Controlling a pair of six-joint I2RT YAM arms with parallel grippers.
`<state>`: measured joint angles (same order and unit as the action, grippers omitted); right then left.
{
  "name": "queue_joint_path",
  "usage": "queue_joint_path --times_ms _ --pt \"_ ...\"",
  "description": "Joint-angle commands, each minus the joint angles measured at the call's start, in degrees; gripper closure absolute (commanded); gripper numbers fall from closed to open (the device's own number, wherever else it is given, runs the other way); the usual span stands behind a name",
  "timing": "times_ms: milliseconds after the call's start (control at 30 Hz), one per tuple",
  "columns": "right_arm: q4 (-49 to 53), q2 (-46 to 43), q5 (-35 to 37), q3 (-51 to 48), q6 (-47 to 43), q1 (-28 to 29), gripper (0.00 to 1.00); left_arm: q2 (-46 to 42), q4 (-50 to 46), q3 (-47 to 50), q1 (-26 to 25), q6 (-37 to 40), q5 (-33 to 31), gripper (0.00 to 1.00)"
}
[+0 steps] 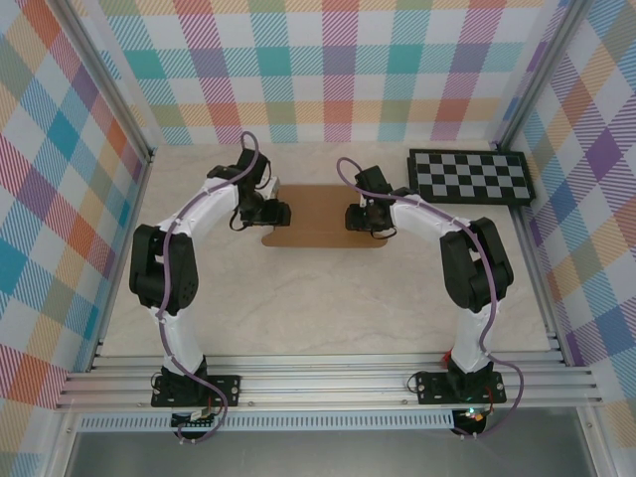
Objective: Fold the paper box
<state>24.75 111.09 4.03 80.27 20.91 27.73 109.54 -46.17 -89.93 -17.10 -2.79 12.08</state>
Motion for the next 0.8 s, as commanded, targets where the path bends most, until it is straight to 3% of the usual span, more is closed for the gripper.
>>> queue_joint_path --times_ms 0,233,467,767 --pt "3.27 2.82 -1.52 -0.21 -0.06 -0.25 0.56 -0.4 7.5 5.67 0.49 6.03 2.92 0.31" --pt "3.49 3.25 -1.96 0.19 0.05 -0.35 0.57 0.36 8.84 9.91 -0.7 -0.11 0.51 0.3" --pt "2.52 3.34 -2.71 -0.73 1.54 -0.36 0.56 -1.47 9.87 12.93 -4.19 -11.86 2.59 0.41" --pt "1.86 3.52 -3.81 -0.82 3.15 -0.3 0.56 -2.61 6.31 9.87 -4.96 -24.17 4.99 0.78"
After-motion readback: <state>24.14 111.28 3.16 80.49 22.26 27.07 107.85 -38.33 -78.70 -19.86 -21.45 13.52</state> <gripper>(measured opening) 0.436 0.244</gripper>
